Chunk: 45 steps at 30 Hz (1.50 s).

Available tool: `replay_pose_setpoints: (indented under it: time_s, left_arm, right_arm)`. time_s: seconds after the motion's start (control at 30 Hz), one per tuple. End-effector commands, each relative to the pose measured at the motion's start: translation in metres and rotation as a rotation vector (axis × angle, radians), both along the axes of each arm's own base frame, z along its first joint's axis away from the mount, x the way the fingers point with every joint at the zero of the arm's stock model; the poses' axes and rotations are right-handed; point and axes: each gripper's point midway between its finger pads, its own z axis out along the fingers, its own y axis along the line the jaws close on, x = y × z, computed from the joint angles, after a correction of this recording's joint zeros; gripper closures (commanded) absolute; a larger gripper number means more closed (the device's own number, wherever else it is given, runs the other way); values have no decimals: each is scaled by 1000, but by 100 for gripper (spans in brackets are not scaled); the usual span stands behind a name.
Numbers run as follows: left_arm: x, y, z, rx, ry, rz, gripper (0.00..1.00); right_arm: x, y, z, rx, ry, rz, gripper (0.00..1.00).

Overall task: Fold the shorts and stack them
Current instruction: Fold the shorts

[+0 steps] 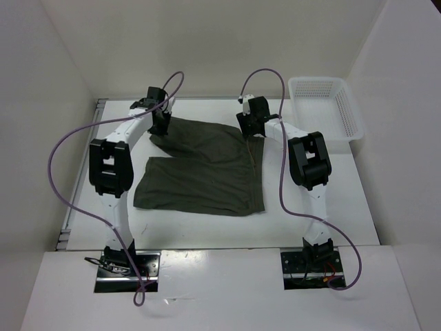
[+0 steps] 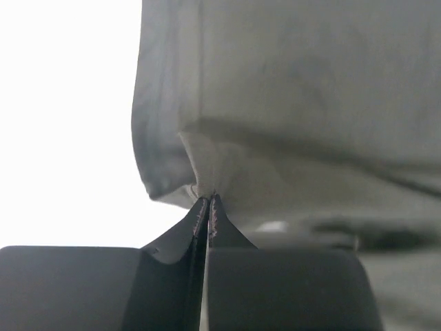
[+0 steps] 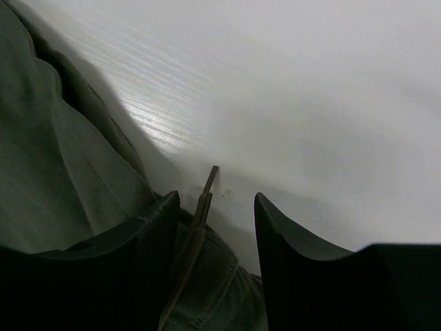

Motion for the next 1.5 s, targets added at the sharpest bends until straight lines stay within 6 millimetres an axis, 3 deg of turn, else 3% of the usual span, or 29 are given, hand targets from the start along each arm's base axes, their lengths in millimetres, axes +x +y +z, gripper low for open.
replay_pose_setpoints:
  time_s: [0.0, 0.13, 0.3, 0.4, 0.47, 0.5, 0.53, 0.57, 0.6, 0.67, 0.7, 0.77, 0.8, 0.83, 0.9, 0.93, 1.0, 1.03, 1.07, 1.1, 1.3, 1.47]
  left_arm:
    - [-30, 12, 20, 44, 17, 20, 100]
    - [-61, 21, 10, 54, 79, 28, 100]
    - [-111, 36, -27, 100, 218, 47, 100]
    - [-125, 41, -41, 123, 257, 53, 96]
    - [-123, 46, -44, 133, 255, 67, 54]
    - [-123, 49, -43, 145, 253, 72, 39]
    - [-108, 47, -30, 138, 207, 75, 30]
    - [-99, 50, -22, 133, 178, 87, 26]
    - [-88, 49, -11, 127, 142, 89, 24]
    - [-54, 51, 30, 108, 17, 108, 22]
    - [-42, 51, 40, 89, -16, 111, 21]
    - [-20, 49, 42, 47, -37, 103, 21]
    - [1, 53, 58, 32, -94, 112, 21]
    - [13, 51, 39, 27, -68, 106, 21]
    - [29, 53, 33, 15, -62, 109, 21]
    - [48, 46, 29, -15, -79, 90, 21]
    - [58, 42, 21, -31, -67, 79, 21]
    - [64, 42, 0, -28, -35, 80, 20]
    - [80, 41, 13, -33, -86, 79, 20]
    - [82, 46, -7, -30, -53, 88, 20]
    - [95, 57, -17, -71, -29, 95, 20]
    - [80, 57, -49, -67, 67, 98, 22]
  right_arm:
    - [9, -6, 7, -17, -26, -20, 47]
    - [10, -8, 7, -24, -28, -28, 47]
    - [11, -10, 13, -28, -39, -36, 47]
    - [18, -7, 25, -12, -66, -43, 43]
    - [26, -4, 44, 2, -106, -43, 36]
    - [29, -5, 48, -1, -117, -52, 34]
    - [29, -11, 55, 0, -122, -61, 32]
    - [32, -10, 69, 8, -147, -62, 31]
    - [32, -17, 68, 10, -130, -66, 29]
    - [30, -21, 74, 41, -112, -71, 29]
    - [29, -26, 72, 37, -102, -80, 29]
    - [29, -36, 70, 54, -84, -95, 30]
    - [27, -37, 56, 36, -58, -86, 32]
    - [25, -40, 54, 35, -42, -77, 32]
    - [19, -30, 48, 55, -8, -3, 32]
    - [15, -31, 47, 62, 15, 16, 32]
    - [9, -28, 51, 90, 34, 71, 32]
    - [0, -28, 42, 85, 70, 90, 31]
    - [-1, -34, 46, 81, 63, 99, 30]
    - [-10, -36, 39, 68, 89, 106, 30]
    - [-40, -36, 14, 36, 181, 213, 29]
    - [-27, -41, -1, -3, 174, 192, 29]
